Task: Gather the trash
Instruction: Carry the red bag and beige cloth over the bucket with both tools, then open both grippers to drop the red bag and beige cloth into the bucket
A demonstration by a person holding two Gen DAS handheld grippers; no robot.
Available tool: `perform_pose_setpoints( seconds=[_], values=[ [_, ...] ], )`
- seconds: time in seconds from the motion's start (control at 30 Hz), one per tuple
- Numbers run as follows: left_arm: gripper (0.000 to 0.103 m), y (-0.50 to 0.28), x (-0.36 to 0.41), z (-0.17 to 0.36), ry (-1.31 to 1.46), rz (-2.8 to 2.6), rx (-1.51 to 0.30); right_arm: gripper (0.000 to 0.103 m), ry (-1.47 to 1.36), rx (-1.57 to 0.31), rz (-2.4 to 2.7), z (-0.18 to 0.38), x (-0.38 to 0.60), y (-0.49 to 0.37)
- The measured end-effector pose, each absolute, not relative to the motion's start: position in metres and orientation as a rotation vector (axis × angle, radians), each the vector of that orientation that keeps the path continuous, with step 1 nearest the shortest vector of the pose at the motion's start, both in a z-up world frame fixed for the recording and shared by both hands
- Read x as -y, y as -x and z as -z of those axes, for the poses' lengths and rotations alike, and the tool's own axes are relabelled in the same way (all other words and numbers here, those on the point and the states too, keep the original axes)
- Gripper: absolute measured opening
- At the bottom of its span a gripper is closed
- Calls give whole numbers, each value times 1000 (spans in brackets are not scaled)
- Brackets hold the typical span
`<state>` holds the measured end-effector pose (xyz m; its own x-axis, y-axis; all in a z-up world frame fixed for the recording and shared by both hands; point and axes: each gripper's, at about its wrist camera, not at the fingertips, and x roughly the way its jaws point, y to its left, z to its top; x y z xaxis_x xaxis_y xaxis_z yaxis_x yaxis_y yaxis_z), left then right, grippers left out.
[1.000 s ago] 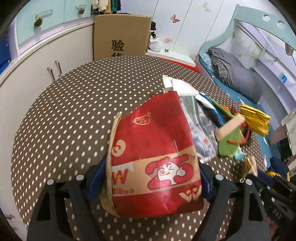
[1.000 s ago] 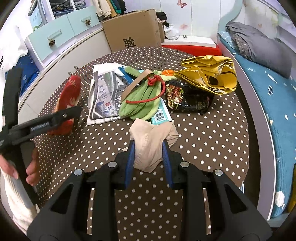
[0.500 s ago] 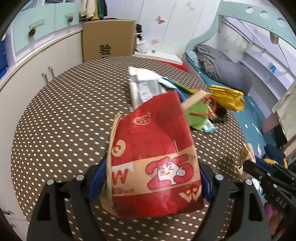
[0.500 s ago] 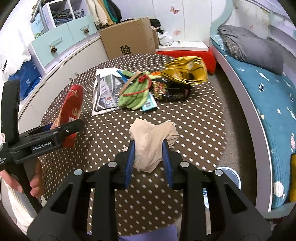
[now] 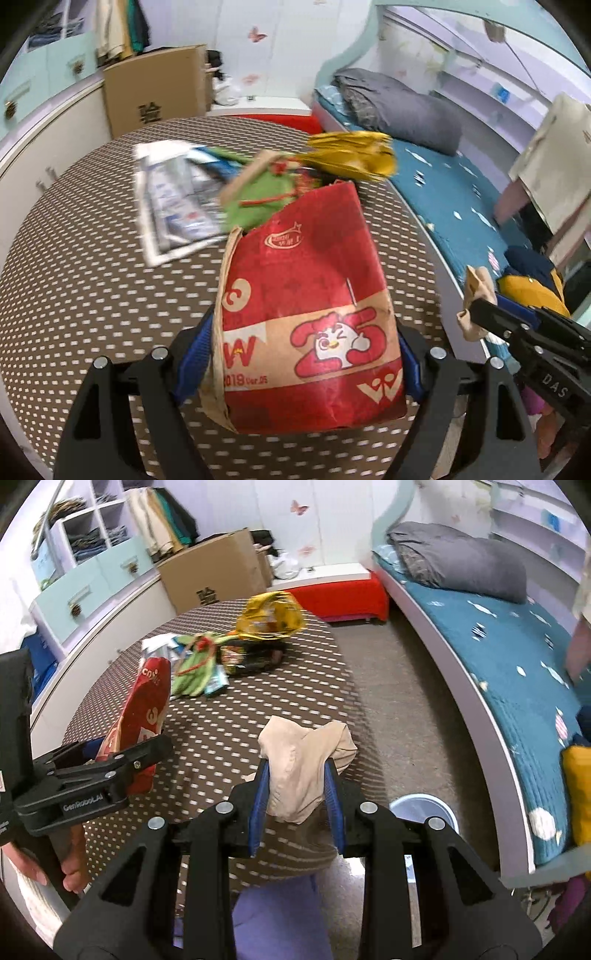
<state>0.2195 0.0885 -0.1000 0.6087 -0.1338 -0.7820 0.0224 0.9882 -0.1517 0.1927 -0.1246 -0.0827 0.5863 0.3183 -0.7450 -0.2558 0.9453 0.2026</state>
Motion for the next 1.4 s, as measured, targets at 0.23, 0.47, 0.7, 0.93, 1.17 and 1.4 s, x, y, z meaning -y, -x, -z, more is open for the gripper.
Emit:
perform_pose_setpoints(
  seconds=[0.23, 0.47, 0.7, 0.93, 1.17, 1.4],
  values=[
    [81, -225, -27, 106, 79, 194, -929, 29, -140, -897, -238, 92, 176, -188],
    [81, -232, 36, 111, 20, 299, -944, 29, -202, -901, -126, 100, 231, -181],
    [81, -227, 88, 119, -25, 384, -976, 29, -265, -911, -25, 114, 280, -172],
    [81, -235, 146, 142, -114, 435, -1025, 29, -326, -954, 56, 139, 324, -164],
    [81, -247, 186, 180, -178, 461, -1105, 29, -364, -1011, 125, 165, 357, -156],
    [84, -253, 214, 197, -203, 490, -1102, 29, -410, -1039, 171, 183, 379, -147]
  ],
)
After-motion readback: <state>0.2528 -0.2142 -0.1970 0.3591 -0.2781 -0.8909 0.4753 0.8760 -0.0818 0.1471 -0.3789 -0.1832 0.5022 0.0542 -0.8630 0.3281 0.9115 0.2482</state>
